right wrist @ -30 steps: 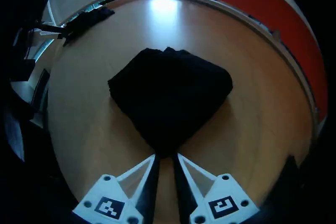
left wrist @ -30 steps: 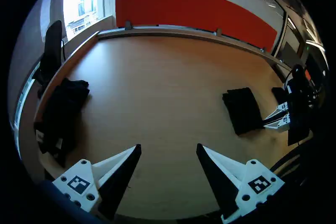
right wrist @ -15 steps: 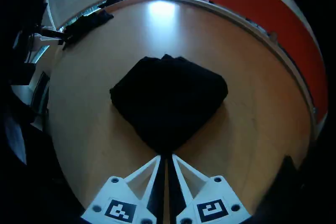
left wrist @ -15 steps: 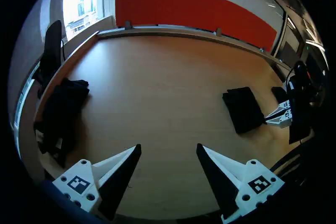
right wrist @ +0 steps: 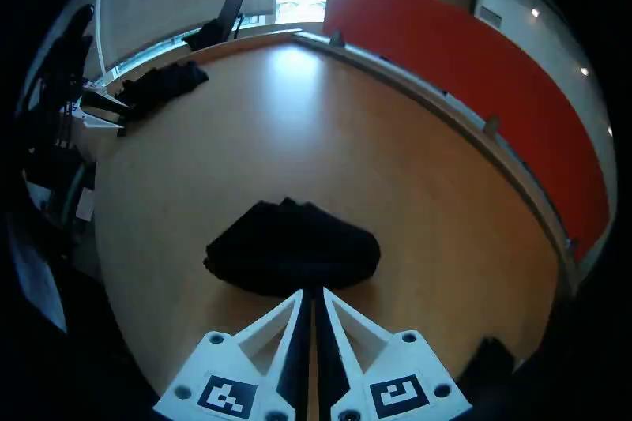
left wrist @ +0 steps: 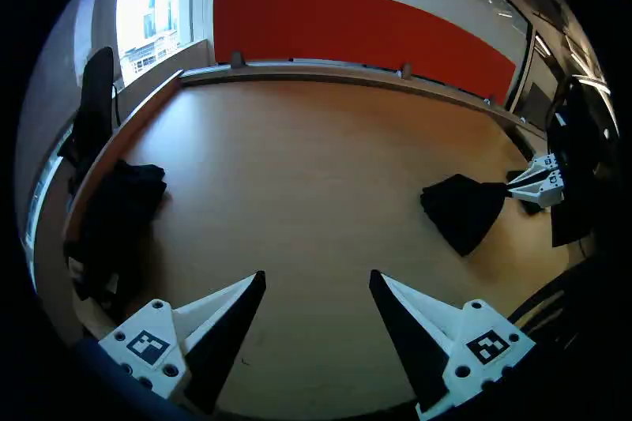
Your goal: Fold towel
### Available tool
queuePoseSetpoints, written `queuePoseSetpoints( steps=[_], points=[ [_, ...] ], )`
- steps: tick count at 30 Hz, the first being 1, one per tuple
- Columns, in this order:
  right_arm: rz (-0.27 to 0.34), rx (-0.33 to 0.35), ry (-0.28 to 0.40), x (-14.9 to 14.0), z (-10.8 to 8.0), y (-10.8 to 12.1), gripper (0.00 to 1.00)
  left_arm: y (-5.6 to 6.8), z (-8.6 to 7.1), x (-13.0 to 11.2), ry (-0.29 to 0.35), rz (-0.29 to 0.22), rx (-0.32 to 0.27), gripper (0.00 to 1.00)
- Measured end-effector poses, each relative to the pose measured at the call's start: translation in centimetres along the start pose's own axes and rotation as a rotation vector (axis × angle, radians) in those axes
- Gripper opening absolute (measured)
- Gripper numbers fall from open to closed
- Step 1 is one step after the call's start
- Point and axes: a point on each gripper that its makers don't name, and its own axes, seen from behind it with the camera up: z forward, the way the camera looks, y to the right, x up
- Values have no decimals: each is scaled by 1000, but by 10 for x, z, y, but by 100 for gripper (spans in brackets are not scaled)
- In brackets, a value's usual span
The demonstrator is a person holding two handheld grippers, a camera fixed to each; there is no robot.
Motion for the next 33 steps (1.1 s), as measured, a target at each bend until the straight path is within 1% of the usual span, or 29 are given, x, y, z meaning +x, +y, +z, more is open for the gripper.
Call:
queuePoseSetpoints(
  steps=[9,12,15,20,26,33],
  points=[
    [-23,-44,109,63,-23,18,5,5,-2,13,31,19,-14,98],
    [-28,-61,134,79,-30,25,5,7,-3,17,39,25,-18,98],
    [-32,-77,148,88,-36,31,5,9,-4,20,46,29,-23,98],
    [-28,-103,150,89,-45,40,5,12,-5,23,53,36,-28,98],
    [4,-131,153,84,-56,56,5,16,-5,26,58,46,-38,98],
    [45,-166,157,79,-69,83,5,22,-3,28,58,61,-45,98]
  ],
)
